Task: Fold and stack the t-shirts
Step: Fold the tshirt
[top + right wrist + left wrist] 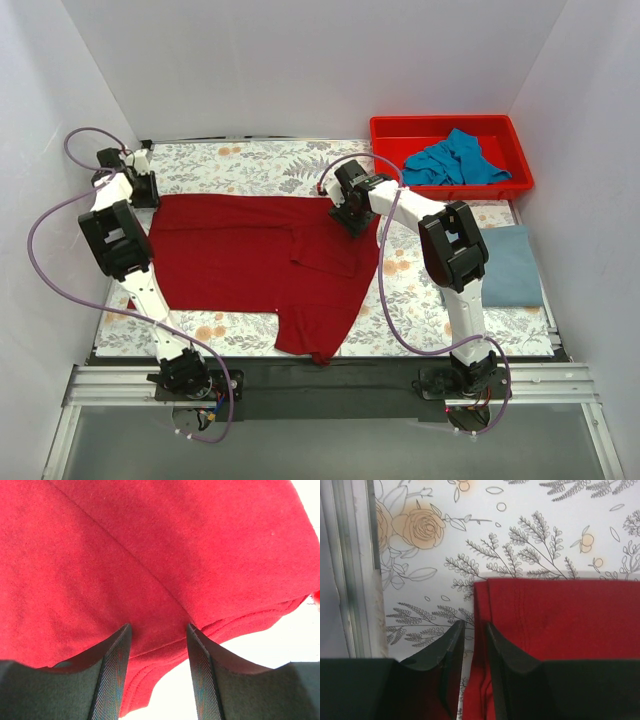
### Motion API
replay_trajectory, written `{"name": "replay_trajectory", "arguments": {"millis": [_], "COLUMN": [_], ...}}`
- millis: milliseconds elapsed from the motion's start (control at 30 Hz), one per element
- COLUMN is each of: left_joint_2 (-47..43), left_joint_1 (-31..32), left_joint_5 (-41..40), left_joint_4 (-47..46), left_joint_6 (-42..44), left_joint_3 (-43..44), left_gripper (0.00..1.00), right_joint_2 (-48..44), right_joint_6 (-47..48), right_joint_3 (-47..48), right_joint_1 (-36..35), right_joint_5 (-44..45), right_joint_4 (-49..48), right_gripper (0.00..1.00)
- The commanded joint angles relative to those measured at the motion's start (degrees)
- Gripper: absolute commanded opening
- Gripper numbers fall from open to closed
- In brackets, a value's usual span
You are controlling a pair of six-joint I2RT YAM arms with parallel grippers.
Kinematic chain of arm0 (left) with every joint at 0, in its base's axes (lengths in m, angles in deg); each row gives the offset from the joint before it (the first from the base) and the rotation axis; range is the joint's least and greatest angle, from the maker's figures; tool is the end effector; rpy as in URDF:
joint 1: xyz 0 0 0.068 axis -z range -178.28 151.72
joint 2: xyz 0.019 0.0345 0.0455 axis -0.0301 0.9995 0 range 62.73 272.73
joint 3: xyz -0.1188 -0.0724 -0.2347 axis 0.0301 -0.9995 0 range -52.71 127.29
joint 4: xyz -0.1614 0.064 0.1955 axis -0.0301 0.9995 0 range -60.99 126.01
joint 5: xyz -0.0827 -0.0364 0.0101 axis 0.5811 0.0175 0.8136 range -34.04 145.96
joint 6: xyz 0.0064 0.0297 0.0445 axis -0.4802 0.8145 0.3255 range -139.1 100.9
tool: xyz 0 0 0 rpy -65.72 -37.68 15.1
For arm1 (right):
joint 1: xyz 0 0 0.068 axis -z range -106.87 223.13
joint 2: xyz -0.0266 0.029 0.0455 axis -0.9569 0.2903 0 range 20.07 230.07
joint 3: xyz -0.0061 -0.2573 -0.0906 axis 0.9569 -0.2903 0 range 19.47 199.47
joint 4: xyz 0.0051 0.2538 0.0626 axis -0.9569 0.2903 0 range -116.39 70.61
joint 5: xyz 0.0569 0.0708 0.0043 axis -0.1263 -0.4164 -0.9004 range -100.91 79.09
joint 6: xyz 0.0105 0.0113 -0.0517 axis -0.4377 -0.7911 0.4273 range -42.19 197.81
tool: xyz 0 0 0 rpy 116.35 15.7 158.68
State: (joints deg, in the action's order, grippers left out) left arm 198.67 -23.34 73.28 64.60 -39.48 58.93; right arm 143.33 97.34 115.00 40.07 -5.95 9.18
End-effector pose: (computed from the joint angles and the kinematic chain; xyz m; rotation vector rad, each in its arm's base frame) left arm 0.4682 0.2073 0.1576 -0.9001 2.4231 -0.3646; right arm 0.3863 0.2476 0.1756 -1.1576 2.4048 -0.0401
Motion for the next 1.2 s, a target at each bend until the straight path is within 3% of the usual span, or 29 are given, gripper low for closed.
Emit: {"name": "replay_trajectory", "arguments": {"millis": [0, 267, 1167], "left_joint_2": [-7.43, -13.07, -7.00], "left_joint_1": [-0.17, -0.25, 0.27], "left_joint_5": [1.66, -0.71, 0.34], "left_joint_4": [1.94, -4.04, 2.55], "left_joint_6": [-0.45, -3.43, -3.35], "left_joint_3": [-3.52, -6.79, -5.11], "left_gripper": [0.24, 0.38, 0.39], "right_joint_2": [-2.85, -4.17, -9.53], "right_joint_6": [0.25, -0.10, -0.37], "right_joint_3": [2.03, 1.24, -6.23], "right_joint_1": [0.19, 0.10, -1.57], "right_joint_5": [-1.17, -1.87, -3.98], "right_joint_4": [2.22, 2.57, 5.30], "right_gripper": [0.55, 0.56, 0.57]}}
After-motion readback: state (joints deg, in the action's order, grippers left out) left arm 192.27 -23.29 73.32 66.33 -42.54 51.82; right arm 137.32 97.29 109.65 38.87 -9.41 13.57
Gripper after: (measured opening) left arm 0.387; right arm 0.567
